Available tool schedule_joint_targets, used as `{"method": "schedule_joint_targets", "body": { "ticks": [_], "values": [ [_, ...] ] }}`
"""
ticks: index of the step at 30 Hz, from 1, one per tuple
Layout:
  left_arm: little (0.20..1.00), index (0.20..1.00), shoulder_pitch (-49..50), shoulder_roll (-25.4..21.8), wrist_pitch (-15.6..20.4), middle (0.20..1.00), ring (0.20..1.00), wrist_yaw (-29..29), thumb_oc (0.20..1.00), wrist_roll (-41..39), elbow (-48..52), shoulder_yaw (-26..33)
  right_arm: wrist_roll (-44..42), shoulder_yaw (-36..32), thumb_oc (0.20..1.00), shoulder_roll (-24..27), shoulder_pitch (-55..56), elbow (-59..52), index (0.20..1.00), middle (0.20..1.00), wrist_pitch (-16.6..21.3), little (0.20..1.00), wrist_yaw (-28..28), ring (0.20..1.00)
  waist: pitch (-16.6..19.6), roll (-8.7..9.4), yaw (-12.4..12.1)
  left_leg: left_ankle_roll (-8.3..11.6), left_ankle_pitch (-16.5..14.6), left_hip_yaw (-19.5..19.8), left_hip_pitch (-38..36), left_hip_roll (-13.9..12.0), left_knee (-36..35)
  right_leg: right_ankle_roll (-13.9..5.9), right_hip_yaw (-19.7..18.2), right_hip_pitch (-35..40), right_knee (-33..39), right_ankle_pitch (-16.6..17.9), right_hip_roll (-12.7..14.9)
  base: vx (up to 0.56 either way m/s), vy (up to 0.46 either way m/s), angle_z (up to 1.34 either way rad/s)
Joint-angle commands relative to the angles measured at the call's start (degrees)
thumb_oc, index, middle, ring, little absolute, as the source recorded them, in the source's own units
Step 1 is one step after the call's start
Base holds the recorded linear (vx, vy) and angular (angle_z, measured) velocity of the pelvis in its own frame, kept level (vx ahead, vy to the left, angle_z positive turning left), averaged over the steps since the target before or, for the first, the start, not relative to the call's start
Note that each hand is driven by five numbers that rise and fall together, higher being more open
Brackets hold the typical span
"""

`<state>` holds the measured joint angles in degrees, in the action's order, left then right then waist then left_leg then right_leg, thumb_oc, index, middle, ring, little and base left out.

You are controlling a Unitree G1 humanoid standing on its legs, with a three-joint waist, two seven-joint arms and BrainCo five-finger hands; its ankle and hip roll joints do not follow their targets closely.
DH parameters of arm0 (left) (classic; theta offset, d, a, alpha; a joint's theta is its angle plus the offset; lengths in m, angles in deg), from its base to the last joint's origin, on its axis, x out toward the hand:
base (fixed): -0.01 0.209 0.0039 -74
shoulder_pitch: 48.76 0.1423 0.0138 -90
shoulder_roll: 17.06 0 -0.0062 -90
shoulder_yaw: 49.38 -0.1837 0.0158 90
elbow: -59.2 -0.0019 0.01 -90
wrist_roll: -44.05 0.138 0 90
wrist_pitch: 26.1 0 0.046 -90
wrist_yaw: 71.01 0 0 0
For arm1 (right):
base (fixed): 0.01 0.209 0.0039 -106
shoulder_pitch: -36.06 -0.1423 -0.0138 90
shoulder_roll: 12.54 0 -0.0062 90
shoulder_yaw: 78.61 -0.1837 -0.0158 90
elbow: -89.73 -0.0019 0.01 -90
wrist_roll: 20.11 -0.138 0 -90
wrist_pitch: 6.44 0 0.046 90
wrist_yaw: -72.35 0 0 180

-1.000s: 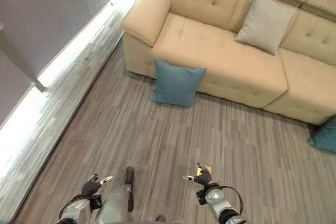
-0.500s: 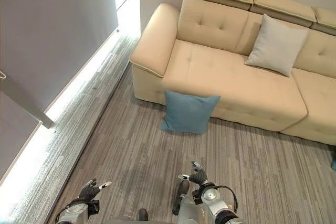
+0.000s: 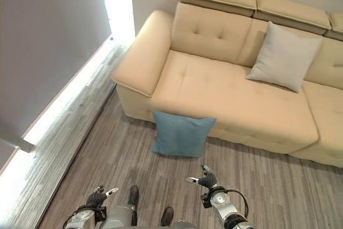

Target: Pick up all the scattered cushions and arrange them neatly on the sofa.

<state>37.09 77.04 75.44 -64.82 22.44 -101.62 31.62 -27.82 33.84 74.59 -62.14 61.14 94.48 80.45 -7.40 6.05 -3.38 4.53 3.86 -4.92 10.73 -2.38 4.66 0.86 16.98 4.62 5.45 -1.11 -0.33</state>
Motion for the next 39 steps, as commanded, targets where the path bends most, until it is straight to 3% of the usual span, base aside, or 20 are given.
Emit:
{"method": "schedule_joint_targets", "body": {
  "ticks": [1, 2, 3, 4, 7, 9, 12, 14, 17, 18, 19, 22, 24, 25, 27, 28, 30, 33, 36, 39],
  "values": [
    [1.0, 1.0, -0.36, -1.06, 0.74, 1.0, 1.0, -0.34, 1.0, 0.8, -0.31, -0.92, -0.35, -0.29, 1.0, -0.08, -2.3, -2.28, 1.0, 1.0, 1.71, 1.0, 0.52, 1.0, 0.19, 1.47, -2.0, -2.72, -4.61, -0.18, -6.39, 3.17, -0.19, -8.63, 0.28, -3.35, -9.39, 0.65, 5.6, 0.26, 0.267, -0.87],
    [1.0, 1.0, 0.19, -1.36, 0.84, 1.0, 1.0, -0.45, 1.0, 0.52, 0.21, -0.43, 0.13, -0.07, 1.0, -0.6, -2.46, -2.03, 1.0, 1.0, 1.61, 1.0, 0.22, 1.0, 0.1, 0.84, -2.88, -3.91, -5.54, -1.22, -7.93, 3.14, -0.85, -9.72, 1.39, -5.3, -14.39, 0.47, 7.21, 0.19, 0.217, -1.09],
    [1.0, 1.0, 0.19, -1.37, 0.84, 1.0, 1.0, -0.45, 1.0, 0.52, 0.22, -0.43, 0.13, -0.08, 1.0, -0.6, -2.46, -2.03, 1.0, 1.0, 1.61, 1.0, 0.22, 1.0, 0.1, 0.87, -2.96, -3.94, -5.55, -1.31, -7.95, 3.17, -0.87, -9.74, 1.29, -5.41, -14.58, 0.38, 7.27, 0.18, 0.227, -1.09],
    [1.0, 1.0, 0.64, -1.66, 0.76, 1.0, 1.0, -0.62, 1.0, 0.29, 0.42, -0.1, 0.79, 0.22, 1.0, -0.68, -2.67, -2.58, 1.0, 1.0, 1.51, 1.0, 0.0, 1.0, -0.43, 0.39, -3.34, -5.03, -6.21, -1.73, -9.05, 3.37, -0.78, -11.22, 2.64, -7.27, -19.44, 2.1, 9.1, 0.12, 0.155, -0.66],
    [1.0, 1.0, 0.95, -1.94, 0.65, 1.0, 1.0, -0.77, 1.0, 0.48, 0.05, 0.33, 1.3, 0.35, 1.0, -0.95, -2.52, -3.34, 1.0, 1.0, 1.57, 1.0, -0.22, 1.0, -1.34, -0.3, -3.46, -6.22, -7.35, -1.32, -10.31, 3.84, -0.36, -11.74, 3.27, -9.16, -24.97, 3.12, 10.68, 0.14, 0.128, -0.15],
    [1.0, 1.0, 1.98, -1.9, 0.7, 1.0, 1.0, -1.28, 1.0, 0.75, 0.22, 0.82, 2.09, 0.42, 1.0, -0.56, -2.21, -4.56, 1.0, 1.0, 1.4, 1.0, -0.38, 1.0, -1.35, -0.96, -4.36, -6.12, -8.51, -2.13, -11.79, 3.7, -1.37, -10.82, 7.15, -8.14, -19.37, 4.06, 14.79, 0.2, -0.034, 0.08],
    [1.0, 1.0, 2.41, -1.91, 0.76, 1.0, 1.0, -1.48, 1.0, 0.99, 0.27, 0.93, 2.42, 0.51, 1.0, -0.35, -2.24, -5.36, 1.0, 1.0, 1.39, 1.0, -0.39, 1.0, -1.81, -1.32, -4.89, -5.58, -9.37, -2.22, -12.26, 3.04, -1.04, -11.23, 7.24, -8.7, -15.32, 5.97, 16.63, 0.13, -0.098, -0.38],
    [1.0, 1.0, 2.36, -1.87, 1.11, 1.0, 1.0, -1.31, 1.0, 1.0, 0.3, 1.06, 2.92, 1.04, 1.0, -0.23, -2.17, -6.47, 1.0, 1.0, 1.36, 1.0, -0.52, 1.0, -2.2, -0.77, -4.11, -4.61, -10.1, -0.79, -12.86, 3.07, -0.39, -12.59, 3.15, -10.84, -10.73, 9.5, 16.75, 0.29, -0.188, -0.34],
    [1.0, 1.0, 2.19, -1.82, 1.29, 1.0, 1.0, -1.24, 1.0, 1.05, -0.01, 1.11, 2.82, 1.12, 1.0, -0.15, -1.91, -6.96, 1.0, 1.0, 1.38, 1.0, -0.76, 1.0, -2.24, -0.42, -4.02, -3.99, -10.41, -0.44, -13.34, 2.81, -0.24, -12.59, 4.01, -9.83, -9.21, 8.86, 16.01, 0.23, -0.162, 0.19],
    [1.0, 1.0, 1.41, -1.65, 1.24, 1.0, 1.0, -1.03, 1.0, 0.59, 0.43, 0.11, 2.53, 1.15, 1.0, 0.48, -1.15, -6.98, 1.0, 1.0, 1.5, 1.0, -0.53, 1.0, -1.86, -0.29, -3.26, -2.13, -9.81, 0.85, -13.1, 1.29, 0.23, -11.68, 4.0, -9.25, -9.56, 6.88, 13.66, 0.32, -0.305, 0.37],
    [1.0, 1.0, 1.01, -1.56, 1.2, 1.0, 1.0, -1.18, 1.0, 0.57, 0.75, -0.42, 2.11, 0.99, 1.0, 0.84, -0.94, -7.02, 1.0, 1.0, 1.65, 1.0, -0.5, 1.0, -1.79, -0.11, -2.88, -1.34, -9.21, 1.11, -12.31, 0.71, 1.31, -11.18, 4.74, -9.15, -9.29, 6.22, 13.27, 0.28, -0.318, 0.37],
    [1.0, 1.0, -0.59, -1.4, 1.07, 1.0, 1.0, -1.0, 1.0, -0.15, 1.62, -1.63, 0.55, 0.79, 1.0, 1.83, -1.04, -7.41, 1.0, 1.0, 2.05, 1.0, 0.26, 1.0, -2.35, 0.49, -1.56, 1.19, -6.5, -1.89, -8.93, -3.71, 8.56, -8.77, 7.87, -6.77, -7.18, 4.4, 11.19, 0.1, -0.225, 0.56],
    [1.0, 1.0, -2.16, -0.96, 1.21, 1.0, 1.0, -1.02, 1.0, -1.19, 1.71, -2.42, -0.64, 0.78, 1.0, 2.06, -1.81, -6.48, 1.0, 1.0, 2.06, 1.0, 0.65, 1.0, -3.69, 0.78, -2.38, 1.54, -5.55, -1.22, -5.82, -3.53, 12.89, -7.76, 8.85, -4.32, -5.21, 3.15, 9.65, 0.15, -0.216, 0.59],
    [1.0, 1.0, -2.32, -0.8, 1.23, 1.0, 1.0, -0.73, 1.0, -1.14, 1.79, -2.7, -1.1, 0.63, 1.0, 2.27, -2.13, -6.37, 1.0, 1.0, 2.25, 1.0, 0.61, 1.0, -3.77, 0.97, -2.31, 0.84, -6.38, -1.62, -3.91, -2.37, 9.32, -8.04, 8.6, -4.13, -4.4, 2.72, 9.25, 0.16, -0.168, 0.17],
    [1.0, 1.0, -2.3, -0.73, 1.21, 1.0, 1.0, -0.74, 1.0, -1.25, 2.0, -2.86, -1.24, 0.4, 1.0, 2.4, -2.26, -6.18, 1.0, 1.0, 2.25, 1.0, 0.79, 1.0, -3.6, 0.97, -2.23, 0.42, -5.65, -2.66, -2.91, -2.46, 6.53, -8.2, 8.89, -3.95, -4.05, 2.52, 9.07, 0.14, 0.02, 0.04],
    [1.0, 1.0, -2.62, -1.02, 1.09, 1.0, 1.0, -0.8, 1.0, -0.8, 1.62, -2.61, -1.38, 0.17, 1.0, 2.17, -2.64, -5.66, 1.0, 1.0, 2.3, 1.0, 1.0, 1.0, -3.21, 0.91, -2.8, 0.64, -1.0, -4.94, -0.44, -2.93, 0.66, -8.28, 9.61, -3.19, -3.68, 1.4, 7.81, 0.2, 0.032, 0.2],
    [1.0, 1.0, -2.76, -1.47, 1.19, 1.0, 1.0, -0.69, 1.0, -0.58, 0.96, -2.33, -1.69, 0.31, 1.0, 1.73, -2.66, -5.48, 1.0, 1.0, 2.41, 1.0, 0.96, 1.0, -3.15, 1.42, -3.42, 0.99, 0.84, -5.44, 1.32, -3.19, 0.39, -8.08, 9.46, -2.69, -4.2, 0.45, 7.16, 0.19, 0.03, 0.32],
    [1.0, 1.0, -2.06, -1.9, 1.15, 1.0, 1.0, -0.94, 1.0, -0.7, 0.97, -2.02, -1.65, 0.26, 1.0, 0.71, -2.18, -5.57, 1.0, 1.0, 2.32, 1.0, 0.73, 1.0, -2.4, 2.25, -3.5, -0.3, -1.26, -4.72, -0.44, -1.76, 0.43, -8.86, 9.09, -2.61, -7.39, -0.2, 8.14, 0.26, 0.171, -0.02],
    [1.0, 1.0, -1.53, -2.33, 1.1, 1.0, 1.0, -0.93, 1.0, -0.87, 1.24, -1.75, -1.59, -0.05, 1.0, 0.01, -2.56, -5.65, 1.0, 1.0, 2.0, 1.0, 0.58, 1.0, -2.51, 2.08, -4.05, -2.48, -4.09, -5.31, -2.3, -0.48, 1.44, -10.58, 7.83, -4.4, -14.62, -0.04, 11.17, 0.13, 0.225, -0.04],
    [1.0, 1.0, -0.97, -3.02, 1.09, 1.0, 1.0, -0.97, 1.0, -1.05, 1.46, -1.28, -1.14, 0.18, 1.0, -0.36, -2.99, -6.58, 1.0, 1.0, 1.98, 1.0, 0.35, 1.0, -3.39, 1.65, -3.93, -4.37, -5.69, -5.56, -4.06, 0.34, 2.29, -12.4, 6.66, -7.51, -22.69, 3.6, 14.44, 0.13, 0.222, -0.48]
  ]
}}
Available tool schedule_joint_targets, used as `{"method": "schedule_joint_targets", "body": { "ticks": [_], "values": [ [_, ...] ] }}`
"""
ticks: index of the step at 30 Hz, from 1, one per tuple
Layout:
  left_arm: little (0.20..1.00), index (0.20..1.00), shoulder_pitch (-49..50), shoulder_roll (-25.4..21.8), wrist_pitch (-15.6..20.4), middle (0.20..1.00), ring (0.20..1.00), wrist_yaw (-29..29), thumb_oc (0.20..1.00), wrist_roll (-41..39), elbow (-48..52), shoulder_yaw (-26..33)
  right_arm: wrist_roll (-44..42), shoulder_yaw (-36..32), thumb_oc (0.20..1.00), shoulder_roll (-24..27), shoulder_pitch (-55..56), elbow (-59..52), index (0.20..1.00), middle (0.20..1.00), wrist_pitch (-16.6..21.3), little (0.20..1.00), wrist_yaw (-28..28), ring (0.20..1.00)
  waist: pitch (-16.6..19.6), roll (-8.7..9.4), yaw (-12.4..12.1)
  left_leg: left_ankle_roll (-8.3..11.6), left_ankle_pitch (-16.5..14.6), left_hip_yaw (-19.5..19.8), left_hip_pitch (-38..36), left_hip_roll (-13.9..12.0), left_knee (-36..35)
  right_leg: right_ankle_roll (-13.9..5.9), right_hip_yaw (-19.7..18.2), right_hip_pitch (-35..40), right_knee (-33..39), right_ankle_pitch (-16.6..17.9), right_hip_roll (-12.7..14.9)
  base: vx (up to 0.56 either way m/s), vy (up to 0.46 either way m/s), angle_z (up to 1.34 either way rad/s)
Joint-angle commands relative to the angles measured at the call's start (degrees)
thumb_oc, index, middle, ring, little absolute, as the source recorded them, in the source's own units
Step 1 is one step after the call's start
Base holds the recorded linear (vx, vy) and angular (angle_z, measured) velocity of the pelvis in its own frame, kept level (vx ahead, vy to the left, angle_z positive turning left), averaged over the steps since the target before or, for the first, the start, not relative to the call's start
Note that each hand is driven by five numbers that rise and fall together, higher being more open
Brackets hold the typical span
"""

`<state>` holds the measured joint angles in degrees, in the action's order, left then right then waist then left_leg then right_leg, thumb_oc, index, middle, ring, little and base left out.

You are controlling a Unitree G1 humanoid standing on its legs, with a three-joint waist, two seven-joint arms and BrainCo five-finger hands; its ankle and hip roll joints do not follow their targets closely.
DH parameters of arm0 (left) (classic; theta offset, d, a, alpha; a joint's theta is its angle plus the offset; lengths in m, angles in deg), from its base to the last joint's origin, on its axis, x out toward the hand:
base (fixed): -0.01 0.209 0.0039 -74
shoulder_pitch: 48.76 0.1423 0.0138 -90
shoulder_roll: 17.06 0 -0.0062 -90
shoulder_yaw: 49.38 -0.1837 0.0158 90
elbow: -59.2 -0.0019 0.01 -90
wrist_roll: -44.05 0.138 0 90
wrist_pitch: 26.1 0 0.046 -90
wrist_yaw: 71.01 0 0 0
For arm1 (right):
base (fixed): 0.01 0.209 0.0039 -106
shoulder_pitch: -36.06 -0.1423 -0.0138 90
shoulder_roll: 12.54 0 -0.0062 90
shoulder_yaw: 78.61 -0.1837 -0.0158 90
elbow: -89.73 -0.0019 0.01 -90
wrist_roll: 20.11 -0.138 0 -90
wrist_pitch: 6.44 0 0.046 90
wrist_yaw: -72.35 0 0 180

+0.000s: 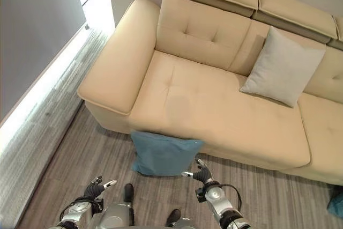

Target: Pick up all the scattered cushions and arrange them neatly on the sofa.

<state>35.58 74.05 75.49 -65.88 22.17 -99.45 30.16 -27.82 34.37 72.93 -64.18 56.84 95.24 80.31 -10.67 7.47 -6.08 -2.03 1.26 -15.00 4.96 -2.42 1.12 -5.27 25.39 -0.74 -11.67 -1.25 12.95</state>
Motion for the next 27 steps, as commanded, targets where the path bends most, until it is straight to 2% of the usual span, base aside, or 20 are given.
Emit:
{"method": "schedule_joint_targets", "body": {
  "ticks": [1, 4, 8, 10, 15, 18, 23, 24, 27],
  "values": [
    [1.0, 1.0, 0.57, -0.27, 1.05, 1.0, 1.0, -0.12, 1.0, -0.74, -0.8, 0.21, -1.15, -0.39, 1.0, 1.22, -1.19, -2.76, 1.0, 1.0, 1.24, 1.0, 0.44, 1.0, -0.41, -0.3, -1.09, 1.62, -3.51, 4.62, 1.25, 0.52, 5.88, -6.35, -2.36, -3.1, -8.27, 4.17, 1.56, 0.1, 0.178, -0.33],
    [1.0, 1.0, 0.94, -0.65, 1.17, 1.0, 1.0, -0.11, 1.0, 0.08, -0.8, 0.22, -0.88, -0.63, 1.0, 1.49, -0.8, -3.26, 1.0, 1.0, 1.36, 1.0, 0.33, 1.0, -0.35, -0.8, -0.63, 1.06, -4.18, 5.57, 0.17, 1.74, 5.34, -5.63, -4.87, -3.67, -6.56, 4.04, 0.97, 0.1, 0.113, 0.0],
    [1.0, 1.0, 0.52, -1.13, 1.74, 1.0, 1.0, 0.22, 1.0, -0.59, 0.25, 0.68, -0.64, -0.52, 1.0, 2.13, -1.25, -4.62, 1.0, 1.0, 1.43, 1.0, 0.52, 1.0, -0.58, -1.24, -1.3, 1.56, -4.75, 5.96, -0.19, 1.85, 4.77, -4.98, -4.33, -3.96, 1.02, 4.06, 1.83, 0.07, -0.02, 0.07],
    [1.0, 1.0, 0.68, -1.34, 2.43, 1.0, 1.0, 0.72, 1.0, -1.3, 2.04, 0.78, -0.68, -0.71, 1.0, 2.3, -1.19, -4.94, 1.0, 1.0, 1.5, 1.0, 0.81, 1.0, -0.87, -1.18, -1.25, 1.45, -4.59, 6.3, 0.55, 2.12, 5.39, -5.5, -5.57, -4.66, 1.01, 5.38, 1.86, 0.03, -0.043, -0.07],
    [1.0, 1.0, -0.22, -1.85, 4.36, 1.0, 1.0, 2.37, 1.0, -3.49, 7.93, 0.38, -0.93, -0.99, 1.0, 3.38, -1.08, -6.9, 1.0, 1.0, 2.28, 1.0, 1.9, 1.0, -2.17, -0.65, -1.76, 2.63, -3.51, 7.51, 3.08, 1.99, 5.83, -4.92, -4.05, -4.05, 4.19, 3.76, 0.4, -0.02, -0.097, 0.09],
    [1.0, 1.0, -1.99, -1.77, 5.2, 1.0, 1.0, 3.16, 1.0, -5.4, 10.51, -0.38, -1.55, -1.52, 1.0, 4.04, -2.11, -7.61, 1.0, 1.0, 2.7, 1.0, 3.09, 1.0, -4.42, -0.85, -1.78, 3.53, -2.47, 8.64, 5.95, 1.65, 6.4, -4.23, -2.48, -5.36, 4.28, 2.89, -0.15, -0.15, -0.135, 0.21],
    [1.0, 1.0, -8.72, -1.51, 6.47, 1.0, 1.0, 5.39, 1.0, -8.17, 13.03, -2.93, -1.46, -2.57, 1.0, 5.76, -7.81, -7.43, 1.0, 1.0, 3.31, 1.0, 7.67, 1.0, -9.01, -1.72, -0.62, 4.48, -0.42, 10.27, 15.06, 0.65, 9.06, -3.38, 0.1, -13.67, 1.31, 2.54, 0.24, -0.14, -0.074, 0.15],
    [1.0, 1.0, -9.67, -1.63, 6.75, 1.0, 1.0, 5.71, 1.0, -8.45, 13.88, -3.39, -1.91, -2.6, 1.0, 6.02, -8.78, -6.58, 1.0, 1.0, 3.31, 1.0, 8.16, 1.0, -9.45, -2.06, -0.6, 4.98, -1.7, 10.75, 15.7, 0.25, 9.64, -3.87, -0.42, -14.83, 0.19, 1.32, 0.28, -0.05, -0.02, 0.1],
    [1.0, 1.0, -13.5, -2.24, 7.49, 1.0, 1.0, 7.89, 1.0, -9.35, 14.3, -4.02, -1.86, -3.06, 1.0, 7.4, -12.74, -7.31, 1.0, 1.0, 3.58, 1.0, 11.43, 1.0, -10.82, -2.38, 0.3, 5.03, -1.37, 10.86, 20.73, -0.37, 11.67, -3.7, -1.1, -20.27, -2.24, 1.27, 0.91, -0.08, 0.005, 0.02]
  ]
}}
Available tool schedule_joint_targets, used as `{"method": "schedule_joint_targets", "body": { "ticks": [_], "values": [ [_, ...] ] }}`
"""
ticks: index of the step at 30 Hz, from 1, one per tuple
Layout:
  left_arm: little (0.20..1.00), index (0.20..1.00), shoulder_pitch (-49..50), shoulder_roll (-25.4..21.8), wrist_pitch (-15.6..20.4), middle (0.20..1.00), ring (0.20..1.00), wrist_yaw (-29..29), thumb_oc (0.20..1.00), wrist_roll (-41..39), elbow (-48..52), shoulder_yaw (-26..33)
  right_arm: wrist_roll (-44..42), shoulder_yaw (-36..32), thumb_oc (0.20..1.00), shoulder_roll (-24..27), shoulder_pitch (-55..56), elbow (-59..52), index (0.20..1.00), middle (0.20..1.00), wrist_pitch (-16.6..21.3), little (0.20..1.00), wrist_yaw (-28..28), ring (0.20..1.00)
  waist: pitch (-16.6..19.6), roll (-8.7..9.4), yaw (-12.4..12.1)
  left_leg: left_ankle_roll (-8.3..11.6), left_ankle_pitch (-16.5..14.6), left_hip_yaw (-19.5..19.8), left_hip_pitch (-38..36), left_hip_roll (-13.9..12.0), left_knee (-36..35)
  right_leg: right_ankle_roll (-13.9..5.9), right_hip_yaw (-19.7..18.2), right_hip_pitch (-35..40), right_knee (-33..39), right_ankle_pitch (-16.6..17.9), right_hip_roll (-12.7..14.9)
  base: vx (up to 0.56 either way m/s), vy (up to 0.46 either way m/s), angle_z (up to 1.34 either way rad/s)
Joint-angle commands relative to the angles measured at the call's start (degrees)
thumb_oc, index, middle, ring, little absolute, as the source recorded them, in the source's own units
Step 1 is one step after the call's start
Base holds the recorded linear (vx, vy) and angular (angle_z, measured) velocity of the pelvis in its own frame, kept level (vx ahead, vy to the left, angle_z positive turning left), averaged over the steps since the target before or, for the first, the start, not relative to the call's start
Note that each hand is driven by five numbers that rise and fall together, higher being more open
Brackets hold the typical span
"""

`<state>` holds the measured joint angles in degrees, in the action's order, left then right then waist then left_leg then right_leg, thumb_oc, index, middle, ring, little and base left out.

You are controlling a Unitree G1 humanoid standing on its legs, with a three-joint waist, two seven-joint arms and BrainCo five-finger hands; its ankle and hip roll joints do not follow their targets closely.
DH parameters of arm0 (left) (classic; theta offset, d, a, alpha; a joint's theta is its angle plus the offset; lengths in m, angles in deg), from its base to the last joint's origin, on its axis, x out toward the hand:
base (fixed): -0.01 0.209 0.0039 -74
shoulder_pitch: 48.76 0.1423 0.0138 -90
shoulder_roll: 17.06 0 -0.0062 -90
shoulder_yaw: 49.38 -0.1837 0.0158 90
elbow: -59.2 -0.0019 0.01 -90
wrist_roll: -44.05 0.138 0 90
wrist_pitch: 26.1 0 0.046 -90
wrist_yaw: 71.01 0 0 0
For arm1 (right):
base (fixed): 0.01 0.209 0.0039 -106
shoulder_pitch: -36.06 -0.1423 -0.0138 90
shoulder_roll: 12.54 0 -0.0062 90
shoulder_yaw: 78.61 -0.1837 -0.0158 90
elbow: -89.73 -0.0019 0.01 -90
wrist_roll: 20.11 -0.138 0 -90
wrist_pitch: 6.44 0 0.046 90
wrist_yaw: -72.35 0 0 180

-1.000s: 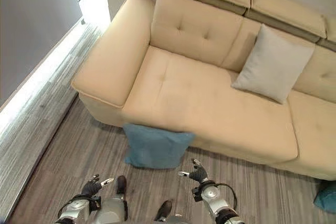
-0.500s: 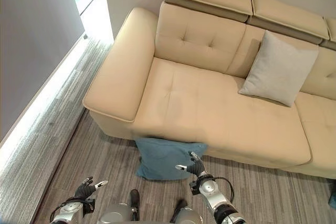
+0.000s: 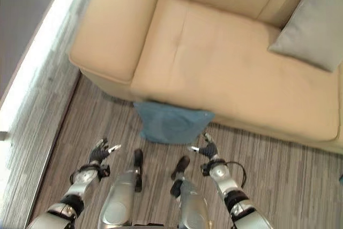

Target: Pick up all the scattered cushions and arrange them neatly on the sofa.

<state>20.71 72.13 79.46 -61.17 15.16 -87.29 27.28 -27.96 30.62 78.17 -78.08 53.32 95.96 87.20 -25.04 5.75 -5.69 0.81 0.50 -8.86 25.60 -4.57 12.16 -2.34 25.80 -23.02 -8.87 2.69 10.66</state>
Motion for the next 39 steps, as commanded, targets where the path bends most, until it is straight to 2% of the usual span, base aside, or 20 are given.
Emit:
{"method": "schedule_joint_targets", "body": {
  "ticks": [1, 6, 7, 10, 16, 23, 39],
  "values": [
    [1.0, 1.0, -0.24, -0.49, 3.76, 1.0, 1.0, 3.85, 1.0, -2.48, 2.15, -1.44, -1.61, 0.41, 1.0, 3.02, -0.47, -3.4, 1.0, 1.0, 2.91, 1.0, 5.65, 1.0, 3.05, -0.77, 0.18, 2.16, -0.53, 4.59, 1.95, 1.68, 1.29, -6.6, -1.75, -0.17, -5.86, -2.62, 3.47, -0.14, 0.036, -0.04],
    [1.0, 1.0, -9.71, -2.7, 5.26, 1.0, 1.0, 8.47, 1.0, -2.96, 4.47, -2.53, 1.5, -1.3, 1.0, 8.66, -9.95, -4.05, 1.0, 1.0, 2.51, 1.0, 13.91, 1.0, 0.32, -1.97, 2.17, 2.35, -0.35, 3.97, 12.41, 0.87, 5.35, -6.39, -3.44, -10.95, -10.51, -2.78, 5.12, -0.12, 0.069, -0.05],
    [1.0, 1.0, -9.84, -2.67, 5.24, 1.0, 1.0, 8.5, 1.0, -2.94, 4.45, -2.51, 1.51, -1.32, 1.0, 8.69, -10.07, -4.02, 1.0, 1.0, 2.49, 1.0, 13.93, 1.0, 0.41, -1.97, 2.18, 2.34, -0.39, 3.96, 12.7, 0.88, 5.5, -6.38, -3.49, -11.27, -10.7, -2.84, 5.17, -0.09, 0.079, -0.05],
    [1.0, 1.0, -15.0, -3.67, 6.54, 1.0, 1.0, 11.5, 1.0, -3.9, 7.44, -2.98, 3.43, -2.39, 1.0, 11.89, -15.53, -4.99, 1.0, 1.0, 1.94, 1.0, 18.93, 1.0, -1.25, -2.97, 3.56, 2.23, -0.84, 3.77, 19.99, 0.49, 8.86, -6.2, -5.36, -19.4, -14.78, -3.12, 6.44, -0.08, 0.102, -0.09],
    [1.0, 1.0, -18.4, -3.71, 6.89, 1.0, 1.0, 13.83, 1.0, -5.12, 9.97, -2.45, 4.2, -4.31, 1.0, 14.08, -18.32, -8.75, 1.0, 1.0, 1.33, 1.0, 21.59, 1.0, -2.82, -2.83, 5.33, 1.62, -2.69, 3.23, 28.47, -0.45, 14.31, -5.98, -7.94, -28.59, -20.14, -3.87, 7.63, -0.02, 0.067, -0.17],
    [1.0, 1.0, -21.63, -3.71, 6.74, 1.0, 1.0, 14.11, 1.0, -7.07, 11.06, -2.9, 1.15, -2.78, 1.0, 13.84, -19.88, -7.77, 1.0, 1.0, 1.88, 1.0, 19.46, 1.0, -4.04, -2.13, 6.69, 1.21, -3.8, 3.23, 34.32, -0.66, 18.04, -5.69, -9.44, -34.89, -22.87, -4.06, 8.09, 0.01, 0.023, -0.12],
    [1.0, 1.0, -34.56, -7.76, 6.33, 1.0, 1.0, 13.18, 1.0, -8.8, 9.07, -6.76, -6.65, 3.32, 1.0, 17.97, -32.87, -3.3, 1.0, 1.0, 3.53, 1.0, 14.06, 1.0, -4.06, -3.61, 7.21, 0.34, -3.36, 2.35, 46.98, 0.42, 21.87, -5.11, -13.39, -50.88, -29.44, -5.36, 8.71, 0.01, 0.015, -0.01]
  ]
}}
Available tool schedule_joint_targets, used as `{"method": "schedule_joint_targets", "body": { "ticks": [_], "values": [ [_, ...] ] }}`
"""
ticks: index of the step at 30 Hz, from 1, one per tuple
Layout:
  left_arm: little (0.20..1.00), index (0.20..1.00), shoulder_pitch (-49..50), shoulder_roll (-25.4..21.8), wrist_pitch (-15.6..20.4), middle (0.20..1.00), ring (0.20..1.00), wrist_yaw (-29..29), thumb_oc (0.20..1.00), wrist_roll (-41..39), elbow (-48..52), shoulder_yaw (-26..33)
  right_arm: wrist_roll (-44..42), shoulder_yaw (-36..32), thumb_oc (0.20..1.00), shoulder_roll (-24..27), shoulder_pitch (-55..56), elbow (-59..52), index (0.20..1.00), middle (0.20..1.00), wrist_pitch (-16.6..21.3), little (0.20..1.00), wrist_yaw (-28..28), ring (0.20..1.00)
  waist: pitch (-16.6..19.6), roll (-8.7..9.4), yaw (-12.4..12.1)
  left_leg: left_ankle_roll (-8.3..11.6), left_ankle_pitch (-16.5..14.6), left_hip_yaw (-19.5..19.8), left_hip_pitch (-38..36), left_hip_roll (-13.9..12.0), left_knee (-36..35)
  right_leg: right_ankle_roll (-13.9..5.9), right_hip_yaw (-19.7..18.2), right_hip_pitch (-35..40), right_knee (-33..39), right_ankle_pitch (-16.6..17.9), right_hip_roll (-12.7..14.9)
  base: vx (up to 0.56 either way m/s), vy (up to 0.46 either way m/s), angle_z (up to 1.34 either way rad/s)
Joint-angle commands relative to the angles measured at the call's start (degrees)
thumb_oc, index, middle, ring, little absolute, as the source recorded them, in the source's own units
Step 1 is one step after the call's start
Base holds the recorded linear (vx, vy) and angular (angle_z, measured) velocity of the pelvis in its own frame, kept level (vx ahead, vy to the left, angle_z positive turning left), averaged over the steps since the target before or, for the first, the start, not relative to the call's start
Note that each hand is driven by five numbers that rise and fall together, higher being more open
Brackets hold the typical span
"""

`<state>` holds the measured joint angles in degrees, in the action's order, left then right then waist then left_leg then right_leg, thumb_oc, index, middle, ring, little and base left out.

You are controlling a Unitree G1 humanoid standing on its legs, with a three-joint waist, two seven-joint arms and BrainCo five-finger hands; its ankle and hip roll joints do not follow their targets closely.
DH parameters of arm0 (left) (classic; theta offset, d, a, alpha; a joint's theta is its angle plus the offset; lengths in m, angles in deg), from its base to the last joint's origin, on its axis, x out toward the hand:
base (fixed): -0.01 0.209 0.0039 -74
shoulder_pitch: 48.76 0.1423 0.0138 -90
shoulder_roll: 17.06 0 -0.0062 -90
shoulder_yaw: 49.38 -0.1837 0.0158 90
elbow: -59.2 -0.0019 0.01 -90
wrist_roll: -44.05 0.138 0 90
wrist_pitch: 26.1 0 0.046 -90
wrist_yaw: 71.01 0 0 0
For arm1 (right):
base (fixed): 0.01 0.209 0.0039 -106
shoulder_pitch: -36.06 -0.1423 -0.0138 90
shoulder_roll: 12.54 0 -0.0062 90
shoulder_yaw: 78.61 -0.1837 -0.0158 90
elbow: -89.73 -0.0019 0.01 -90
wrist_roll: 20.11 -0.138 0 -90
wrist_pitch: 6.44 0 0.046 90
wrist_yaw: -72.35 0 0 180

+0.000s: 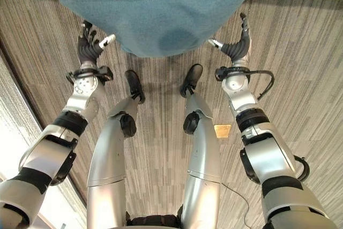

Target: Pick up all the scattered cushions and arrange them neatly on the sofa.

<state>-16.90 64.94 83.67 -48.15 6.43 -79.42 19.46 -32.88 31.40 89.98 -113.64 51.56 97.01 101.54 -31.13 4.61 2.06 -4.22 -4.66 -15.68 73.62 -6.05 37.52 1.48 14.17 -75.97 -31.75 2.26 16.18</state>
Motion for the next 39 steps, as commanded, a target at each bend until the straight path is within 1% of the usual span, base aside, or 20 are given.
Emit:
{"method": "schedule_joint_targets", "body": {
  "ticks": [1, 7, 9, 12, 14, 15, 17, 18, 19, 20, 21, 22, 24, 25, 28, 30, 32, 33, 36, 39],
  "values": [
    [1.0, 1.0, 2.19, -1.01, 2.07, 1.0, 1.0, 0.16, 1.0, -0.18, 0.92, 0.76, -1.86, 2.91, 1.0, 6.43, 1.9, -1.36, 1.0, 1.0, 2.46, 1.0, -0.38, 1.0, 2.16, -2.43, -0.51, 5.34, 1.78, 9.27, -0.38, 1.98, -3.13, -8.92, -1.94, 1.43, -7.0, -5.0, 3.24, 0.0, 0.0, 0.0],
    [1.0, 1.0, -3.98, -2.55, 2.13, 1.0, 1.0, 0.57, 1.0, -1.37, -1.4, -0.54, -2.73, 4.98, 1.0, 7.18, -2.72, -1.54, 1.0, 1.0, 2.89, 1.0, -0.45, 1.0, 2.84, -2.14, -0.07, 5.16, 1.5, 9.49, 3.37, 1.91, -0.99, -8.98, -2.54, -2.43, -8.99, -5.38, 2.83, 0.02, 0.006, -0.02],
    [1.0, 1.0, -6.8, -1.71, 2.37, 1.0, 1.0, 0.85, 1.0, -1.81, -0.04, -2.12, -4.7, 6.51, 1.0, 6.84, -5.7, -2.06, 1.0, 1.0, 3.35, 1.0, -1.44, 1.0, 3.0, -2.18, -0.12, 5.03, 1.48, 9.58, 5.26, 2.02, -0.16, -9.15, -2.8, -4.33, -9.79, -5.47, 2.78, 0.05, -0.008, -0.03],
    [1.0, 1.0, -8.6, 0.08, 2.32, 1.0, 1.0, 0.83, 1.0, -1.78, 1.27, -3.39, -6.34, 7.83, 1.0, 5.39, -8.22, -2.67, 1.0, 1.0, 3.76, 1.0, -2.45, 1.0, 3.23, -2.55, -0.5, 4.92, 1.53, 9.61, 6.13, 2.14, 0.24, -9.13, -2.97, -5.69, -10.51, -5.67, 2.92, 0.01, -0.001, -0.01],
    [1.0, 1.0, -9.76, 1.27, 2.42, 1.0, 1.0, 0.92, 1.0, -2.04, 1.85, -3.93, -7.58, 8.49, 1.0, 3.86, -9.47, -4.25, 1.0, 1.0, 4.15, 1.0, -3.15, 1.0, 3.38, -2.64, -0.67, 4.87, 1.54, 9.79, 6.73, 2.23, 0.54, -9.06, -3.03, -6.28, -10.91, -5.84, 2.75, 0.02, -0.001, 0.0],
    [1.0, 1.0, -12.13, 3.45, 2.55, 1.0, 1.0, 0.86, 1.0, -2.45, 1.74, -4.67, -9.18, 9.71, 1.0, 0.59, -12.49, -5.28, 1.0, 1.0, 4.64, 1.0, -4.22, 1.0, 3.75, -2.83, -1.02, 4.81, 1.72, 9.89, 7.4, 2.28, 0.96, -8.98, -3.2, -7.25, -11.33, -5.79, 2.41, 0.04, -0.01, -0.01],
    [1.0, 1.0, -13.47, 5.33, 2.91, 1.0, 1.0, 1.1, 1.0, -3.0, 2.22, -4.77, -10.19, 10.84, 1.0, -2.95, -14.78, -6.11, 1.0, 1.0, 4.83, 1.0, -5.36, 1.0, 4.22, -3.11, -1.44, 4.85, 1.94, 9.89, 7.89, 2.24, 1.07, -8.88, -3.15, -7.93, -11.46, -5.74, 2.32, 0.02, -0.005, -0.01],
    [1.0, 1.0, -13.52, 5.3, 2.93, 1.0, 1.0, 1.08, 1.0, -3.02, 2.16, -4.73, -10.21, 10.9, 0.793, -2.99, -14.87, -6.06, 0.793, 0.793, 4.83, 0.793, -5.37, 0.793, 4.24, -3.12, -1.38, 4.86, 1.95, 9.89, 7.96, 2.24, 1.08, -8.88, -3.15, -8.0, -11.48, -5.75, 2.33, 0.0, 0.0, 0.0],
    [1.0, 1.0, -13.86, 5.83, 3.13, 1.0, 1.0, 0.99, 1.0, -3.05, 2.33, -4.92, -10.5, 11.58, 0.523, -4.39, -15.68, -6.52, 0.523, 0.523, 4.92, 0.523, -6.11, 0.523, 4.48, -3.17, -1.58, 4.9, 2.08, 9.98, 8.01, 2.27, 0.95, -8.86, -3.15, -8.13, -11.47, -5.74, 2.24, 0.0, 0.0, 0.0],
    [0.561, 0.561, -14.32, 6.16, 3.27, 0.561, 0.561, 1.39, 0.561, -2.61, 2.66, -4.95, -10.59, 12.08, 0.2, -5.45, -16.43, -6.61, 0.2, 0.2, 4.89, 0.2, -6.5, 0.2, 4.68, -3.25, -1.76, 4.9, 2.19, 9.98, 7.96, 2.31, 0.75, -8.87, -3.06, -8.18, -11.49, -5.77, 2.17, 0.0, 0.0, 0.0],
    [0.2, 0.2, -14.42, 6.53, 3.35, 0.2, 0.2, 1.29, 0.2, -2.71, 3.01, -4.99, -10.66, 12.41, 0.2, -6.8, -16.82, -7.13, 0.2, 0.2, 5.01, 0.2, -6.84, 0.2, 4.88, -3.32, -1.9, 4.93, 2.4, 10.0, 7.9, 2.37, 0.51, -8.86, -3.04, -8.2, -11.44, -5.73, 2.0, 0.0, 0.0, 0.0],
    [0.2, 0.2, -14.34, 6.59, 3.92, 0.2, 0.2, 1.16, 0.2, -2.8, 3.87, -4.67, -10.51, 12.9, 0.2, -8.46, -17.11, -8.25, 0.2, 0.2, 5.21, 0.2, -7.42, 0.2, 5.26, -3.29, -2.08, 5.11, 2.68, 10.11, 7.79, 2.27, 0.13, -8.86, -2.93, -8.16, -11.36, -5.7, 1.88, 0.0, 0.0, 0.0],
    [0.2, 0.2, -13.64, 6.52, 4.2, 0.2, 0.2, 0.99, 0.2, -2.94, 4.86, -4.3, -9.98, 13.15, 0.2, -9.07, -16.93, -9.2, 0.2, 0.2, 5.19, 0.2, -7.58, 0.2, 5.55, -3.27, -2.07, 5.22, 2.85, 10.12, 7.7, 2.26, -0.07, -8.81, -2.81, -8.04, -11.16, -5.66, 1.8, 0.0, 0.0, 0.0],
    [0.2, 0.2, -11.48, 6.07, 5.0, 0.2, 0.2, 0.9, 0.2, -2.79, 8.14, -3.51, -8.0, 12.97, 0.2, -9.03, -15.36, -12.96, 0.2, 0.2, 5.28, 0.2, -7.96, 0.2, 6.49, -3.09, -2.07, 5.4, 2.97, 10.23, 7.22, 2.13, -0.69, -8.71, -2.35, -7.32, -10.51, -5.71, 1.48, 0.0, 0.0, 0.0],
    [0.2, 0.2, -9.33, 6.39, 5.3, 0.2, 0.2, 0.99, 0.2, -2.71, 9.48, -2.64, -7.39, 11.68, 0.2, -8.98, -13.04, -14.45, 0.2, 0.2, 5.38, 0.2, -8.09, 0.2, 7.23, -3.06, -2.08, 5.55, 3.1, 10.53, 6.57, 2.1, -1.04, -8.7, -1.86, -6.46, -10.31, -5.72, 1.19, 0.0, 0.0, 0.0],
    [0.2, 0.2, -6.06, 6.19, 5.7, 0.2, 0.2, 1.01, 0.2, -1.51, 13.34, -1.69, -6.6, 10.03, 0.2, -7.82, -9.5, -17.99, 0.2, 0.2, 5.87, 0.2, -8.7, 0.2, 8.01, -2.93, -1.9, 5.86, 3.42, 10.71, 5.02, 1.89, -2.38, -8.7, -1.01, -4.68, -9.34, -5.59, 1.08, 0.0, 0.0, 0.0],
    [0.2, 0.2, -3.78, 6.9, 5.96, 0.2, 0.2, 0.9, 0.2, -1.11, 15.08, -1.23, -5.86, 8.88, 0.2, -7.38, -7.01, -19.67, 0.2, 0.2, 5.94, 0.2, -8.86, 0.2, 8.34, -2.97, -1.89, 6.03, 3.63, 10.9, 3.3, 1.73, -3.48, -8.7, -0.52, -2.72, -8.26, -5.51, 0.79, -0.02, -0.026, 0.0],
    [0.2, 0.2, -1.44, 7.63, 6.41, 0.2, 0.2, 0.94, 0.2, -0.99, 17.25, -0.13, -4.21, 7.89, 0.2, -6.63, -4.73, -21.44, 0.2, 0.2, 6.12, 0.2, -8.75, 0.2, 8.7, -2.81, -1.74, 6.37, 3.93, 10.93, 1.46, 1.44, -4.9, -8.72, 0.06, -0.53, -7.05, -5.4, 0.57, -0.03, -0.042, 0.0],
    [0.2, 0.2, 2.02, 8.26, 6.71, 0.2, 0.2, 0.85, 0.2, -0.45, 20.71, 0.74, -2.39, 7.1, 0.2, -6.12, -1.4, -24.46, 0.2, 0.2, 5.99, 0.2, -8.97, 0.2, 8.89, -2.91, -1.79, 6.65, 4.4, 11.06, -2.38, 1.21, -7.54, -8.79, 0.78, 3.36, -4.94, -4.96, 0.31, -0.03, -0.056, 0.02],
    [0.2, 0.2, 9.32, 7.24, 6.47, 0.2, 0.2, 0.35, 0.2, 3.84, 27.66, 1.23, -0.11, 4.63, 0.2, -5.85, 6.49, -30.24, 0.2, 0.2, 6.58, 0.2, -9.66, 0.2, 9.28, -3.04, -2.11, 7.94, 5.48, 11.42, -10.47, 1.02, -12.09, -8.87, 2.26, 12.22, -0.93, -4.71, -0.09, -0.03, -0.087, 0.11]
  ]
}}
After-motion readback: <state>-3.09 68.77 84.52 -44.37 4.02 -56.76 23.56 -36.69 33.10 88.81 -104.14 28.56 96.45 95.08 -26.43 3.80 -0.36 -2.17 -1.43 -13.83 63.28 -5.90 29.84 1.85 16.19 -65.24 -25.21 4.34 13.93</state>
